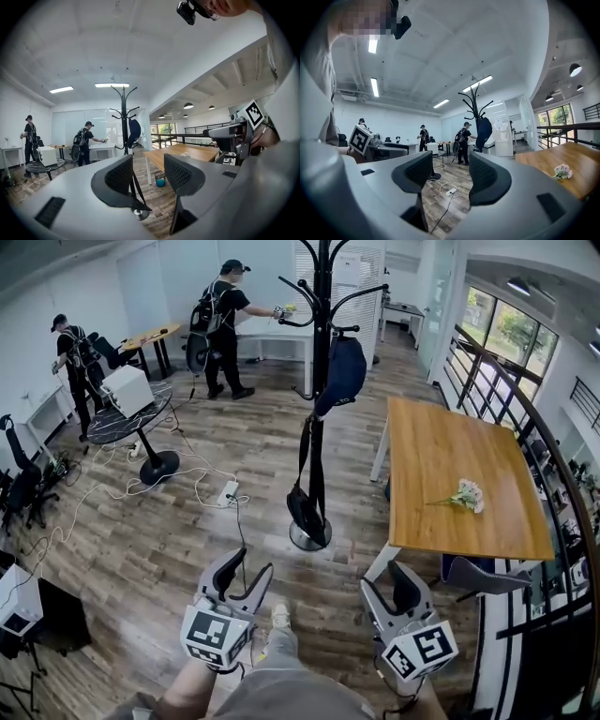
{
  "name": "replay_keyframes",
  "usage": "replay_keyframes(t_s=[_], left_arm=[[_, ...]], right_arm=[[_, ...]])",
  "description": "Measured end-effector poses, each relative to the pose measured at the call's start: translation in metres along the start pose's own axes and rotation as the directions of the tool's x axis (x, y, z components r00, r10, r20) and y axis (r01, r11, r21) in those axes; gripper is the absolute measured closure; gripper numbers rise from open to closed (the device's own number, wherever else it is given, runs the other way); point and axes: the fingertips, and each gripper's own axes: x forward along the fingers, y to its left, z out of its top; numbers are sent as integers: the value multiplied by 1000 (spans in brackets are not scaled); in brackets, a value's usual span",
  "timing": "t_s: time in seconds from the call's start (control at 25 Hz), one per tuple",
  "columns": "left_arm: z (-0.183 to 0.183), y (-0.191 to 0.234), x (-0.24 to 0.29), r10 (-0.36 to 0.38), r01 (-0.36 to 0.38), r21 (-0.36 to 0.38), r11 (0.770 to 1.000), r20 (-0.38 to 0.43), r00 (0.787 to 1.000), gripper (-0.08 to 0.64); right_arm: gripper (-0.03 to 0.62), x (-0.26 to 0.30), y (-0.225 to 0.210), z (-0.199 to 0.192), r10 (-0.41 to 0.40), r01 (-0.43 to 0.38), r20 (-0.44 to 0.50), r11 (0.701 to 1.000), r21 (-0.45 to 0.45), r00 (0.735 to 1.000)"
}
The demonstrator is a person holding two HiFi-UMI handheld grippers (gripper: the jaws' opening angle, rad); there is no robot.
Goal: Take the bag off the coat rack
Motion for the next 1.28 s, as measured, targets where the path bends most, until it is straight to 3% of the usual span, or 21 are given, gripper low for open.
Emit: replay_keyframes(t_s=[0.52, 0.88, 1.12, 1.28], left_arm=[[3, 112, 122, -3, 3, 5, 1000, -41, 999, 334], [-14, 183, 230, -53, 56, 32, 998, -89, 995, 334], [-16, 217, 286, -84, 84, -3, 996, -27, 996, 336], [-27, 222, 317, -126, 126, -2, 992, -39, 991, 336]], right_arm=[[356, 154, -63, 10, -43, 43, -40, 999, 0, 998], [356, 275, -104, -7, -81, 80, -121, 997, -10, 989], [356, 341, -126, -31, -91, 86, -188, 996, -34, 978], [356, 370, -138, -41, -97, 92, -208, 995, -33, 973]])
